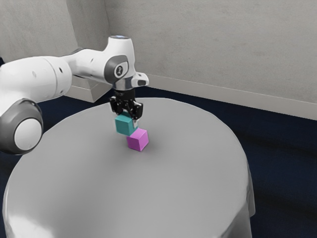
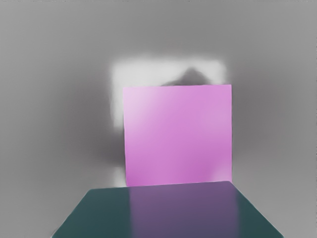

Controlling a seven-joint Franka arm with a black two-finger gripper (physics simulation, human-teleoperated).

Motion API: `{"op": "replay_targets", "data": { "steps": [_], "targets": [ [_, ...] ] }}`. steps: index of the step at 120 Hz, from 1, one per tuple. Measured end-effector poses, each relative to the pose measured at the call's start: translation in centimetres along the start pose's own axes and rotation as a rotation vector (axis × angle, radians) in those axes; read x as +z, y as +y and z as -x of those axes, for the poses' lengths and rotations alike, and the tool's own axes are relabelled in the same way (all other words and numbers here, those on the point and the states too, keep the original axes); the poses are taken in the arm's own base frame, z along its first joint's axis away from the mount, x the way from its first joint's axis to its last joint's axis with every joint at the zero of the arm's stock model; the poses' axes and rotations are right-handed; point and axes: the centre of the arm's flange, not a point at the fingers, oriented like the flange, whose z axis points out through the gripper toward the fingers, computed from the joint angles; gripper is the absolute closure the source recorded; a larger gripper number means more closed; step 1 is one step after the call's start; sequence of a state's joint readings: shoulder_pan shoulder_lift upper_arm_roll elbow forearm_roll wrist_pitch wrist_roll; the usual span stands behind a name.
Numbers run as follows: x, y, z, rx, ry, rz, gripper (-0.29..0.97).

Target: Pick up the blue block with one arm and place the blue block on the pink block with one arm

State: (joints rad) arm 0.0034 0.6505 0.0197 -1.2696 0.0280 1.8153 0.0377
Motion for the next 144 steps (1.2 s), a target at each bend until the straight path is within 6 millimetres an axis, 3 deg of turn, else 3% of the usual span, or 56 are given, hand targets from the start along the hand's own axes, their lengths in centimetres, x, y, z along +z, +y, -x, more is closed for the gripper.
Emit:
{"op": "replay_targets", "data": {
  "steps": [66,100,144],
  "targets": [
    [0.8,0.3,-2.1,-0.026,0.102,0.010,0.33],
    [2.6,0.5,-2.7,-0.031,0.101,0.012,0.33],
    [3.0,0.6,-2.8,-0.034,0.102,0.016,0.33]
  ]
}}
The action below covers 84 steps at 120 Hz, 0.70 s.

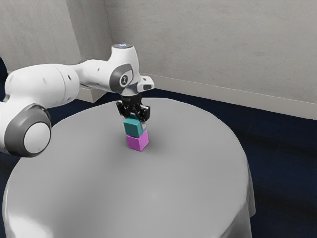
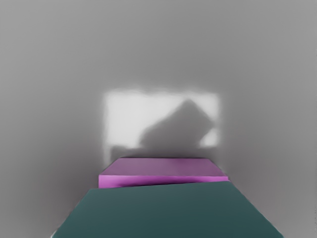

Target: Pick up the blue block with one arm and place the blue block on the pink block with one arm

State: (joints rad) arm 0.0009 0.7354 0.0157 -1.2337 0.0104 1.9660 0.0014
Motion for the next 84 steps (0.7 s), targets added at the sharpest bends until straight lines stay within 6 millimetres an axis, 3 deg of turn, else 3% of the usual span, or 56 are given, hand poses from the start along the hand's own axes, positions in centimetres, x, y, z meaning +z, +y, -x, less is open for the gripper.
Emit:
{"op": "replay_targets", "data": {
  "steps": [14,48,66,84],
  "targets": [
    [0.0,0.1,0.0,0.000,0.002,0.001,0.33],
    [0.2,0.1,0.0,-0.006,-0.002,0.025,0.09],
    [-6.0,0.4,-0.1,0.002,0.051,0.023,0.05],
    [-9.0,0.1,1.0,0.001,0.042,0.030,0.02]
  ]
}}
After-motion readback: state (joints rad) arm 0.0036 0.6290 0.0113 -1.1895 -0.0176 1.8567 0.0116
